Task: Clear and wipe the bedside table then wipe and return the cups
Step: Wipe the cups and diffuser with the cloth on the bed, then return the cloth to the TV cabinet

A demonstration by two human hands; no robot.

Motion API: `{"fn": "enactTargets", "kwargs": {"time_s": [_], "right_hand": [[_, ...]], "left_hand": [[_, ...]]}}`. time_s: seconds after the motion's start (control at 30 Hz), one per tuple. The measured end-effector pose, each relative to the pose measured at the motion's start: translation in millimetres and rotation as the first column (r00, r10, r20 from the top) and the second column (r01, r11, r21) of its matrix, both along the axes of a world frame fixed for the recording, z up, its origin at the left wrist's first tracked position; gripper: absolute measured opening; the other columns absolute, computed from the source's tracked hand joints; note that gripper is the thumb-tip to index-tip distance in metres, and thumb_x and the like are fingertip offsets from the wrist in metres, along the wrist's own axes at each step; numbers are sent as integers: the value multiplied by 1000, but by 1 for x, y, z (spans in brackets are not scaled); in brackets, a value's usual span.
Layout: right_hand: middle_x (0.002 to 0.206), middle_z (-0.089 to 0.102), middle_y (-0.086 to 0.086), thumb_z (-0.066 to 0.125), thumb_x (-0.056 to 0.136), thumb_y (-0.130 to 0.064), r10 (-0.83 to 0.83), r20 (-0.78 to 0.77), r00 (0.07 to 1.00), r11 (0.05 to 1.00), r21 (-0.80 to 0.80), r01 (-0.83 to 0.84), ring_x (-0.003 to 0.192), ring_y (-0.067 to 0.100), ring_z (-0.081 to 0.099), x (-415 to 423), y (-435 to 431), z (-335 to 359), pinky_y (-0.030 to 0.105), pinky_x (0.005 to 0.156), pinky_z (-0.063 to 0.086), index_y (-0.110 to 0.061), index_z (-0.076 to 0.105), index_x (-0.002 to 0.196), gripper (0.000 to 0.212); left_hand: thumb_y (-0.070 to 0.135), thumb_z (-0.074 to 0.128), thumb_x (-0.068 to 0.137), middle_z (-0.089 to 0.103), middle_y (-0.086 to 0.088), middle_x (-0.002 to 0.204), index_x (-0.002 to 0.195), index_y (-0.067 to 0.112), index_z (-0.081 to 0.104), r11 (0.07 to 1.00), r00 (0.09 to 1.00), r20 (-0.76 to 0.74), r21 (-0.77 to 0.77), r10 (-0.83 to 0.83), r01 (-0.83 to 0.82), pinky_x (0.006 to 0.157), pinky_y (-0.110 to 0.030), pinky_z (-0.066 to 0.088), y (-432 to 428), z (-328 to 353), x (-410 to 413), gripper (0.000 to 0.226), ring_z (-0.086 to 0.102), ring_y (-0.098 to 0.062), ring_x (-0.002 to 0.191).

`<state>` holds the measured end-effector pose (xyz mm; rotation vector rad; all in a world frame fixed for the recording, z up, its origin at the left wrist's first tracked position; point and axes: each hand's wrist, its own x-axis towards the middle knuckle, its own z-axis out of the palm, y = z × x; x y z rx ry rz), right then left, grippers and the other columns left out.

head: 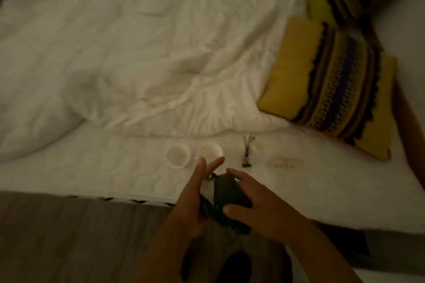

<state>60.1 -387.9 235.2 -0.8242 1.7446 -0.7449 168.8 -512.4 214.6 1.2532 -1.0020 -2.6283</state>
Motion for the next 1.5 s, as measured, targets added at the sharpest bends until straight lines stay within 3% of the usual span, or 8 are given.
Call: {"fn": "enactTargets", "kwargs": {"time_s": [0.13,0.23,0.37,0.67,0.93,1.13,1.3,1.5], "right_hand": [[133,49,-19,60,91,-43,468,-218,856,881,44,-471,113,2,51,46,-96,72,22,97,44,-35,45,139,51],[112,62,-8,59,92,-38,693,-295,658,710,121,-694,98,10,59,102,-176,124,26,88,49,-27,57,120,30],[84,56,-4,62,89,-30,794,-429,431,513,92,-853,74,11,53,195,-272,195,24,67,44,-25,54,85,10],[85,65,-2,68,84,-21,867,-498,14,73,99,-992,78,12,64,444,-399,287,27,73,54,-21,65,95,11],[101,62,-4,72,84,-33,899,-417,-133,-69,166,-984,92,12,63,594,-501,310,24,79,53,-26,56,109,30],[106,66,12,53,99,-33,977,-189,95,95,-11,-995,96,28,64,678,-609,310,41,92,52,-12,63,113,27],[105,69,11,60,92,-21,923,-379,-60,-53,28,-998,92,20,66,751,-740,317,29,80,54,-11,64,115,26],[108,63,3,69,87,-20,791,-597,-136,-169,1,-986,97,18,63,833,-890,343,32,87,55,-18,58,105,21]], "left_hand": [[54,72,75,66,-7,124,121,36,64,845,961,225,-472,-159,251,100,-49,50,-82,78,91,50,64,-22,113],[36,70,85,70,1,110,123,29,63,735,913,376,-574,-156,362,92,-37,56,-138,137,179,39,68,-13,101],[29,70,84,70,9,104,118,26,67,657,855,514,-620,-74,430,82,-21,52,-179,213,303,34,66,-4,93],[22,60,89,59,13,95,108,25,60,621,765,611,-685,203,382,72,-16,44,-209,299,535,18,59,-4,88],[19,57,85,59,-3,91,104,15,57,696,745,622,-646,242,313,70,-30,47,-285,325,659,20,56,-16,79],[13,61,86,61,-11,93,98,7,55,605,669,602,-746,436,277,68,-28,53,-379,336,739,15,60,-16,77],[48,56,88,52,1,83,88,21,50,539,635,554,-805,538,246,65,-24,41,-492,341,795,27,49,-11,70],[22,62,90,59,2,106,124,28,46,498,494,516,-848,700,181,71,-22,50,-636,348,872,38,63,-13,94]]}}
